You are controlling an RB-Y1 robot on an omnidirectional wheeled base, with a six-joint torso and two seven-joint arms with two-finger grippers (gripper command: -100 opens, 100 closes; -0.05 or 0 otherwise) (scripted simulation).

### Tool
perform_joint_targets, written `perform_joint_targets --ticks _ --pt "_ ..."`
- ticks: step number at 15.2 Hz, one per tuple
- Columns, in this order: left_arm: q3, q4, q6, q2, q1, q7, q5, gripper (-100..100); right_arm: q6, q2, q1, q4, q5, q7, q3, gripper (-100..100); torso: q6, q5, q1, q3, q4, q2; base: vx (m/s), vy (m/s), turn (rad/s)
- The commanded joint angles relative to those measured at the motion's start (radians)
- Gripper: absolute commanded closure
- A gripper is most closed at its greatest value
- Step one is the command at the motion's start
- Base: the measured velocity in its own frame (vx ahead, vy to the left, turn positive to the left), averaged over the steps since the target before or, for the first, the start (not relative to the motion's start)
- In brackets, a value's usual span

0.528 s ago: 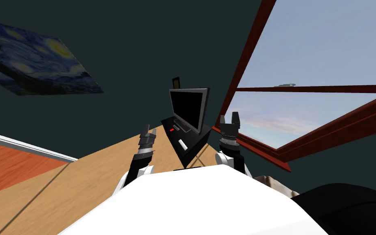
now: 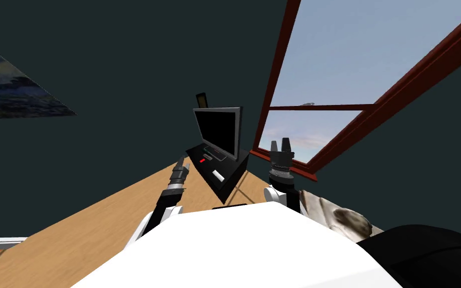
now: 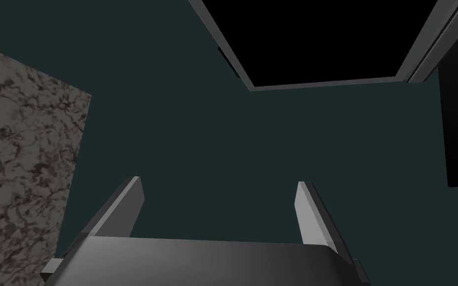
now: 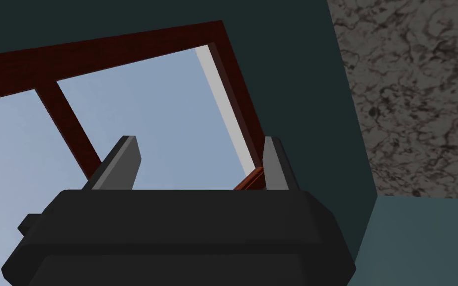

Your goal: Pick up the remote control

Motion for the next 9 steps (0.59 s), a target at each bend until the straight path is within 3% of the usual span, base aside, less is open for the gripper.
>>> perform_joint_targets --ticks 1,4,7,9 --pt "0.008 0.014 0.039 0.013 -0.001 -0.021 0.016 -100 0.000 0.000 0.000 0.000 0.000 0.000 0.000 0 0.000 0.000 0.000 0.000 0.000 0.000 -0.083 0.024 -0.265" --pt "0.031 0.063 0.098 0.039 -0.009 -0.050 0.053 -100 0.000 0.000 0.000 0.000 0.000 0.000 0.000 0 -0.001 0.000 -0.001 -0.002 -0.001 -0.003 -0.057 0.006 -0.256" --pt "0.056 0.120 0.154 0.063 -0.020 -0.082 0.093 -100 0.000 0.000 0.000 0.000 0.000 0.000 0.000 0 0.000 -0.001 -0.002 -0.002 -0.001 -0.004 -0.061 -0.002 -0.392" --pt "0.056 0.120 0.167 0.063 -0.020 -0.082 0.093 -100 0.000 0.000 0.000 0.000 0.000 0.000 0.000 0 -0.001 -0.001 -0.002 -0.003 -0.001 -0.005 -0.035 0.006 -0.153"
